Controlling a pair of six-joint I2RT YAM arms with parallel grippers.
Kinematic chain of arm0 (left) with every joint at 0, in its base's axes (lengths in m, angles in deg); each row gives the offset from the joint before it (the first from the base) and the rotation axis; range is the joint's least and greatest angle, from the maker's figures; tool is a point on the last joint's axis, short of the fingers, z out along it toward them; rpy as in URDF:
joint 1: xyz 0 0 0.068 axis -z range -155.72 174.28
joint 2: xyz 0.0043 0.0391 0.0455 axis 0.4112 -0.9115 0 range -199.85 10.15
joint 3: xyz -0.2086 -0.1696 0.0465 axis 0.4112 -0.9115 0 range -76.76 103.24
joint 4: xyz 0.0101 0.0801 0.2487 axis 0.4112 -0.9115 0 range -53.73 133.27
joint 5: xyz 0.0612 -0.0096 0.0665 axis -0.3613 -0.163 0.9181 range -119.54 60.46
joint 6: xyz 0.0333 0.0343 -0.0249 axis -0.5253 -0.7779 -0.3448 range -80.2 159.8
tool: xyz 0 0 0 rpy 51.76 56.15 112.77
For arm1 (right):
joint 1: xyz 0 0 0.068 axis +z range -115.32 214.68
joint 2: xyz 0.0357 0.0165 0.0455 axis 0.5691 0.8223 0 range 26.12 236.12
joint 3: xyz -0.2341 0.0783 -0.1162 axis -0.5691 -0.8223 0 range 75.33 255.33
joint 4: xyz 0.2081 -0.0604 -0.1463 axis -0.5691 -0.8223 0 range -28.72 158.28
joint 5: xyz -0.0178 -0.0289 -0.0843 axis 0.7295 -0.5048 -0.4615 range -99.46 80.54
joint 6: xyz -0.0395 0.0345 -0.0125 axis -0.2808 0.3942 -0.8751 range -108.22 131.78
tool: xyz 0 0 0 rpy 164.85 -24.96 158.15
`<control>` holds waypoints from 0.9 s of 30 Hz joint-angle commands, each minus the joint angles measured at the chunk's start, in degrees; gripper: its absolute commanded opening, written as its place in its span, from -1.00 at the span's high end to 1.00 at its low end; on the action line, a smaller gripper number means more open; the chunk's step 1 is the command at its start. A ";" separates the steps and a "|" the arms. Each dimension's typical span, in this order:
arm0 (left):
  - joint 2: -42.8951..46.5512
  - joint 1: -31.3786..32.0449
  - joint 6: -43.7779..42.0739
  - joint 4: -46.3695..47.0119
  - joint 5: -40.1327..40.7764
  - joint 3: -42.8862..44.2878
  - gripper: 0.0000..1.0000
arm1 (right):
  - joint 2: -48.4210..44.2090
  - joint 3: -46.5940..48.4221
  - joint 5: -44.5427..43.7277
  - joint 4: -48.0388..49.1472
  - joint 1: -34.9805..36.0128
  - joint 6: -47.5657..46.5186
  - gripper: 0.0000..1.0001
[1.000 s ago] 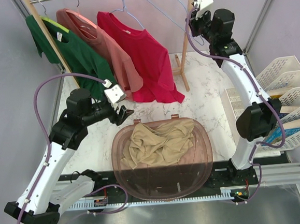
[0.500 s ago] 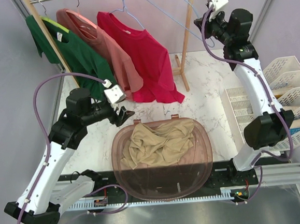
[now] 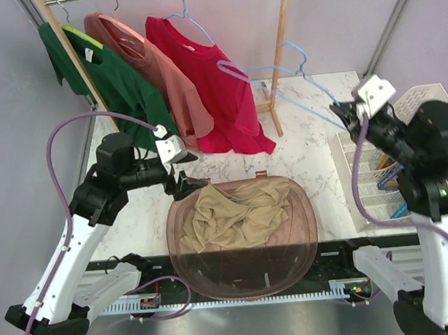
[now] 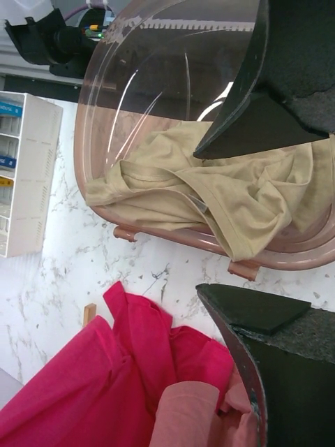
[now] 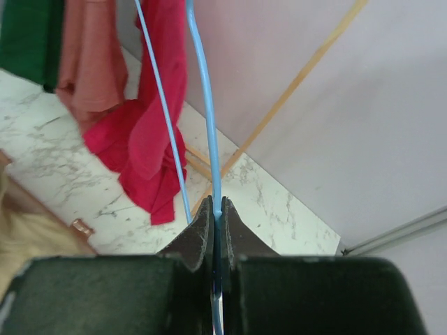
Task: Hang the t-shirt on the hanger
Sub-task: Pick up the hanger from the clothesline, then place the T-shirt on the hanger.
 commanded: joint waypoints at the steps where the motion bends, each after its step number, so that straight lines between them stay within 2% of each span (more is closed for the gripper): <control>1: 2.19 -0.16 5.05 6.40 0.32 0.85 -0.56 | -3.75 1.95 11.71 -16.52 0.08 -6.30 1.00; 2: 3.07 -0.16 8.80 10.76 1.21 0.76 -0.56 | -3.93 0.99 13.32 -20.90 0.08 -8.40 1.00; 5: 6.32 -0.16 12.18 16.94 -1.06 0.23 -0.56 | -2.18 -0.42 20.78 -30.12 0.08 -14.28 1.00; 10: 8.78 -0.24 6.50 12.22 -3.88 -0.99 -0.55 | 8.27 -0.34 27.83 -41.40 1.04 -25.54 1.00; 13: 9.93 -0.24 1.83 5.55 -0.39 -2.92 -0.55 | 12.93 0.28 28.54 -41.16 4.63 -28.46 1.00; 17: 12.56 -0.24 -3.19 0.62 3.50 -6.00 -0.56 | 14.09 -0.68 27.05 -35.99 12.89 -24.96 1.00; 19: 12.48 -0.16 -4.42 -2.02 1.14 -6.88 -0.57 | 12.77 -2.78 24.77 -31.34 17.54 -21.63 1.00; 27: 6.08 0.81 -4.35 -3.52 -8.08 -7.85 -0.59 | 11.19 -3.76 24.06 -25.34 22.93 -15.55 0.96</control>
